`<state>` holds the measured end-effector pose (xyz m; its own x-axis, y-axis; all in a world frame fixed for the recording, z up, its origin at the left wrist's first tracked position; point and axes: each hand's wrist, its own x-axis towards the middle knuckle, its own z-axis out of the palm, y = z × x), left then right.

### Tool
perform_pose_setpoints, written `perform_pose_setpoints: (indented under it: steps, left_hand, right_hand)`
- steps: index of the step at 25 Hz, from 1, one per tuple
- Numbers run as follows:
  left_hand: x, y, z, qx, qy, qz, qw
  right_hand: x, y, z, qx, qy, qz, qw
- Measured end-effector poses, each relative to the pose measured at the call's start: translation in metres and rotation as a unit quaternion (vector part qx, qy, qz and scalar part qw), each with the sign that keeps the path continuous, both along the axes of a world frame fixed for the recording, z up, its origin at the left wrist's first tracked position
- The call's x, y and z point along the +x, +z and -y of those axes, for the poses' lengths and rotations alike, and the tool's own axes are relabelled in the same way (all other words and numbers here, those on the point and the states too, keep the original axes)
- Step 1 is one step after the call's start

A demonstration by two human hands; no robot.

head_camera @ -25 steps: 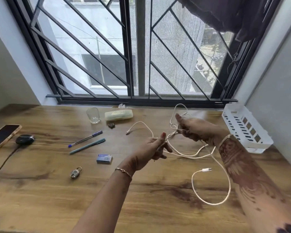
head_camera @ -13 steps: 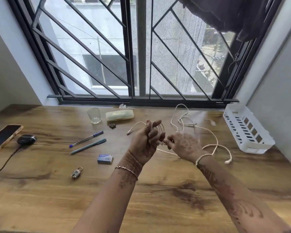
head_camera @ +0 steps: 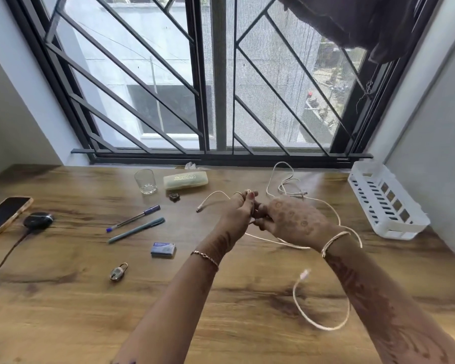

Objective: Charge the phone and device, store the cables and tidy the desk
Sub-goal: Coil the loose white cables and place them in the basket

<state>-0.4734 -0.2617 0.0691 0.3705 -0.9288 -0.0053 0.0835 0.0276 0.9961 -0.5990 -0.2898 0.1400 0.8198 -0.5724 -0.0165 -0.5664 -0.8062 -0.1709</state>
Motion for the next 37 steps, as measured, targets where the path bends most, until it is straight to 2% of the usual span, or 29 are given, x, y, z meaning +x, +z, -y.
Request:
perform_pose_setpoints:
  steps: [3,6,8,10,11,13,16,19,26,29,31,33,37]
  left_hand:
    - [0.003,-0.004,-0.002,0.032,-0.057,0.099,0.993]
    - [0.001,-0.008,-0.009,0.059,-0.096,0.050,0.992]
    - [-0.003,-0.003,-0.011,0.033,-0.103,0.023,0.994]
    - [-0.009,0.005,-0.011,0.003,-0.074,-0.003,0.997]
    - [-0.011,0.010,-0.011,-0.010,-0.054,-0.038,0.998]
    - [-0.012,0.015,-0.008,-0.034,-0.037,-0.165,0.985]
    - [-0.008,0.020,-0.002,-0.070,-0.007,-0.353,0.933]
    - [-0.004,0.022,0.006,-0.081,0.033,-0.395,0.914]
    - [-0.001,0.004,0.015,-0.069,0.096,-0.191,0.974]
    - [0.000,-0.005,0.011,-0.024,0.071,-0.016,0.997]
    - [0.004,-0.015,0.006,0.028,0.044,0.099,0.994]
    - [0.008,-0.024,0.000,0.055,0.012,0.110,0.992]
    - [0.003,-0.021,-0.010,0.039,-0.054,0.037,0.997]
  right_hand:
    - [-0.006,0.016,0.018,-0.012,-0.012,0.054,0.998]
    - [-0.007,0.022,0.041,-0.015,-0.008,0.088,0.996]
    - [-0.004,0.017,0.051,-0.020,-0.017,0.111,0.993]
    - [0.000,0.005,0.058,0.020,-0.041,0.138,0.989]
    - [0.001,-0.001,0.060,0.051,-0.049,0.146,0.987]
    - [0.002,-0.015,0.060,0.097,-0.053,0.152,0.982]
    - [0.005,-0.029,0.047,0.144,-0.044,0.132,0.980]
    - [0.012,-0.040,0.032,0.156,-0.039,0.085,0.983]
    - [0.007,-0.033,0.016,0.201,-0.015,-0.025,0.979]
    - [-0.001,-0.015,0.011,0.179,-0.004,-0.016,0.984]
    - [-0.009,0.003,0.011,0.151,-0.012,0.025,0.988]
    - [-0.013,0.012,0.019,0.116,-0.033,0.078,0.990]
    - [-0.006,0.002,0.040,0.069,-0.092,0.170,0.979]
